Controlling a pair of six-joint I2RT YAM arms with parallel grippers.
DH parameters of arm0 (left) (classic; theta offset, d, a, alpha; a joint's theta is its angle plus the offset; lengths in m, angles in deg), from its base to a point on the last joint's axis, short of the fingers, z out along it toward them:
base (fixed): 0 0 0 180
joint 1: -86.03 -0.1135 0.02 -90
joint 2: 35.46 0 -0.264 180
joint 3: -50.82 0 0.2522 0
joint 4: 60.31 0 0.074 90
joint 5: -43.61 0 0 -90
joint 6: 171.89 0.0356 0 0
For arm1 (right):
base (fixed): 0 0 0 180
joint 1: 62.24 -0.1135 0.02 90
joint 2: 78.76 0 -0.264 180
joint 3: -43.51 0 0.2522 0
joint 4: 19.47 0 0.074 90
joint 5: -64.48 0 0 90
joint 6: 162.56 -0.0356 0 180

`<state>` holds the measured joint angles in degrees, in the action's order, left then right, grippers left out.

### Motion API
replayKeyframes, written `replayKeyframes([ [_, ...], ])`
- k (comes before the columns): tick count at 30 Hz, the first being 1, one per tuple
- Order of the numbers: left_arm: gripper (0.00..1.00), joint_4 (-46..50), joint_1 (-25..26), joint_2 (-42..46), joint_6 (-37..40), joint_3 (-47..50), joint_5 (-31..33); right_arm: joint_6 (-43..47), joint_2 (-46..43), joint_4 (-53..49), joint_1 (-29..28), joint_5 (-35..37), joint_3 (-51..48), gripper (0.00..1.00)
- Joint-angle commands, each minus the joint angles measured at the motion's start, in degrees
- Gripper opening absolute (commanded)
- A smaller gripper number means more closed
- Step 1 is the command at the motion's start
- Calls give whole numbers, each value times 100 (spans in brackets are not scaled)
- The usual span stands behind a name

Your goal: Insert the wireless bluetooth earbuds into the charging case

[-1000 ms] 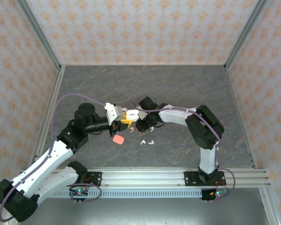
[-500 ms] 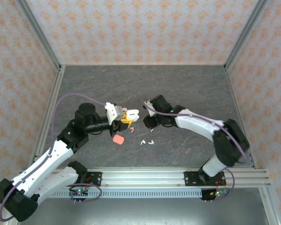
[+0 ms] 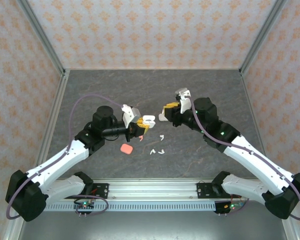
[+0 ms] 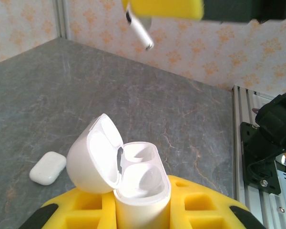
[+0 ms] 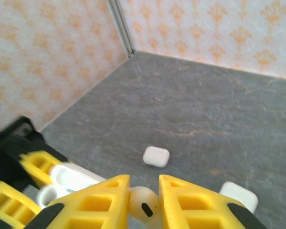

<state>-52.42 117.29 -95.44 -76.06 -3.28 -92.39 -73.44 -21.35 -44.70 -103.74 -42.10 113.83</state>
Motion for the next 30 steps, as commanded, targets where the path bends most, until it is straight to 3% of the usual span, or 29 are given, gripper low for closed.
replayKeyframes([
  [1, 0, -478, 100, -69, -136, -135, -98, -99, -18, 529, -244, -89, -124, 22],
  [11, 0, -629, 146, -184, -256, -177, -45, -149, 223, 1366, -741, 14, -414, 22],
  [30, 0, -623, 148, -193, -282, -238, -13, -329, 596, 1587, -781, -179, -697, 22],
])
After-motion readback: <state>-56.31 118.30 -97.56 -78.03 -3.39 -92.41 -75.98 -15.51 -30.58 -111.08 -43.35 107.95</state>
